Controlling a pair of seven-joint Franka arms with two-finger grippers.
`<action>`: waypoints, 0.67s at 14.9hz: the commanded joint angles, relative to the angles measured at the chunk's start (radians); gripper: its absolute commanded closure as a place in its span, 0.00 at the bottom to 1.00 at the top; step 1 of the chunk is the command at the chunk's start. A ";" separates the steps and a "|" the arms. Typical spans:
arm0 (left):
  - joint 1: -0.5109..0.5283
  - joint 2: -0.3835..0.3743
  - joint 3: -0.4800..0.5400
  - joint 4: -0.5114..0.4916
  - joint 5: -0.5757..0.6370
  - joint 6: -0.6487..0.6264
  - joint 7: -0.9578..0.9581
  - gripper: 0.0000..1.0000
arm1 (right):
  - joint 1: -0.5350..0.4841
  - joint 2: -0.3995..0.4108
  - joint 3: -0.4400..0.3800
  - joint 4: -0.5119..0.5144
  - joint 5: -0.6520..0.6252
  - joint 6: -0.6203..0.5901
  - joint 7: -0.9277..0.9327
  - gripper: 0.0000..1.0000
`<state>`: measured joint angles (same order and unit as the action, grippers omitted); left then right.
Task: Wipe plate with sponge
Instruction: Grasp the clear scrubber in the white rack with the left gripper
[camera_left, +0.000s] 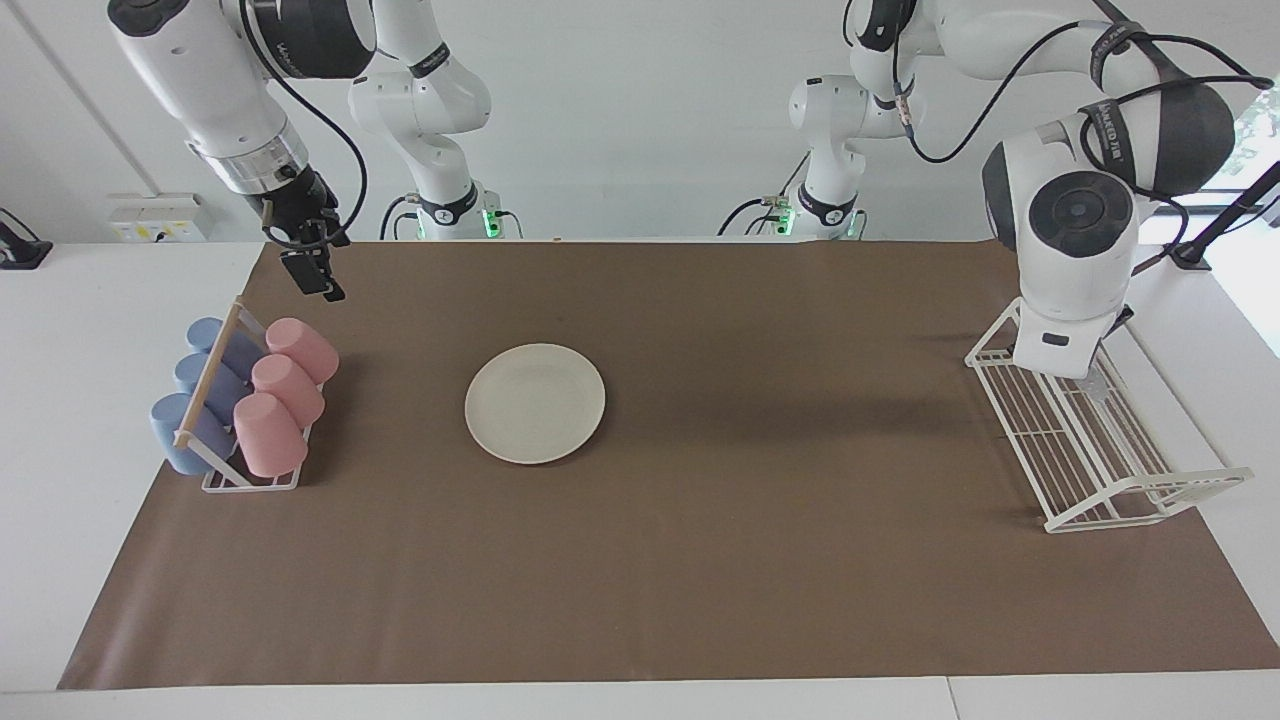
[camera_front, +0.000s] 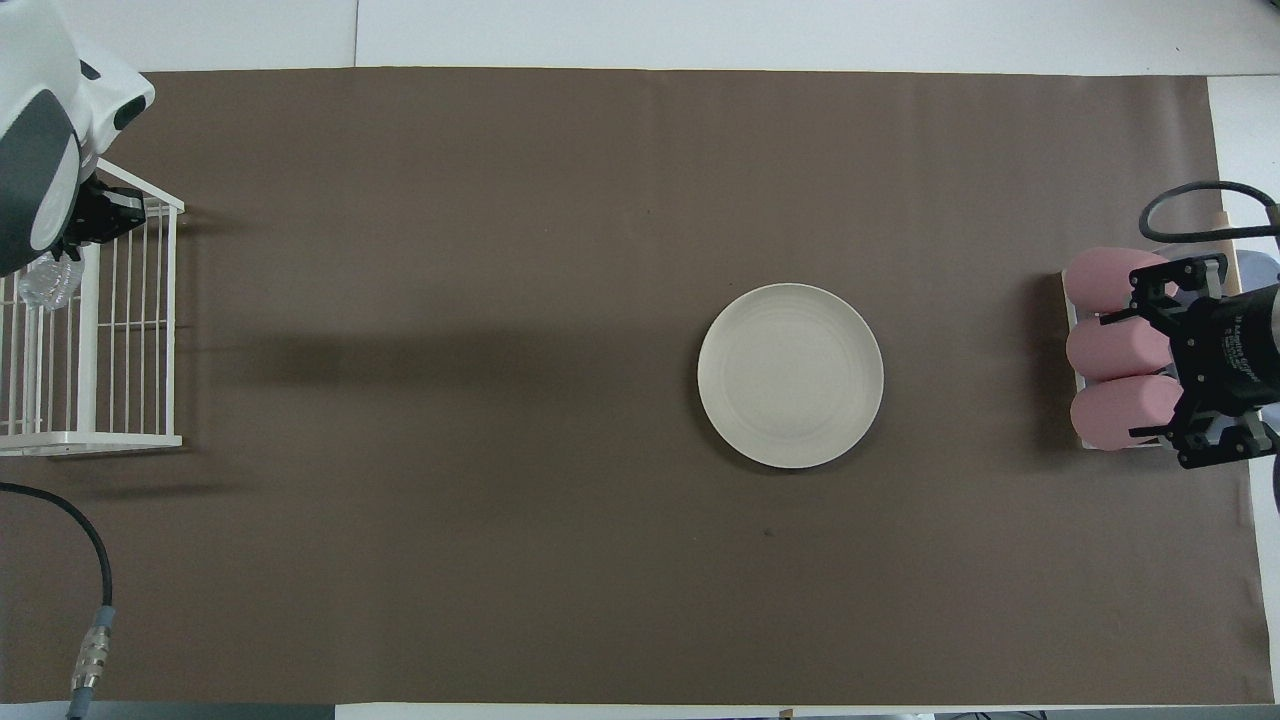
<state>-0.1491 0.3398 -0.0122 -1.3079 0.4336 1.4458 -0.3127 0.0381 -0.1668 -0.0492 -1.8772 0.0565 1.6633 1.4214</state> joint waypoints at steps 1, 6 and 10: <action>0.035 -0.074 0.020 0.021 -0.265 -0.036 0.014 1.00 | -0.001 -0.027 0.040 -0.026 0.003 0.007 0.039 0.00; 0.129 -0.133 0.020 0.012 -0.727 -0.058 -0.049 1.00 | -0.001 -0.030 0.092 -0.019 0.014 -0.063 -0.028 0.00; 0.163 -0.223 0.018 -0.173 -1.045 0.014 -0.071 1.00 | -0.001 -0.028 0.176 -0.004 0.014 -0.059 -0.025 0.00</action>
<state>0.0039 0.2004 0.0115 -1.3287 -0.4903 1.4032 -0.3654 0.0472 -0.1774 0.0923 -1.8772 0.0570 1.6093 1.4089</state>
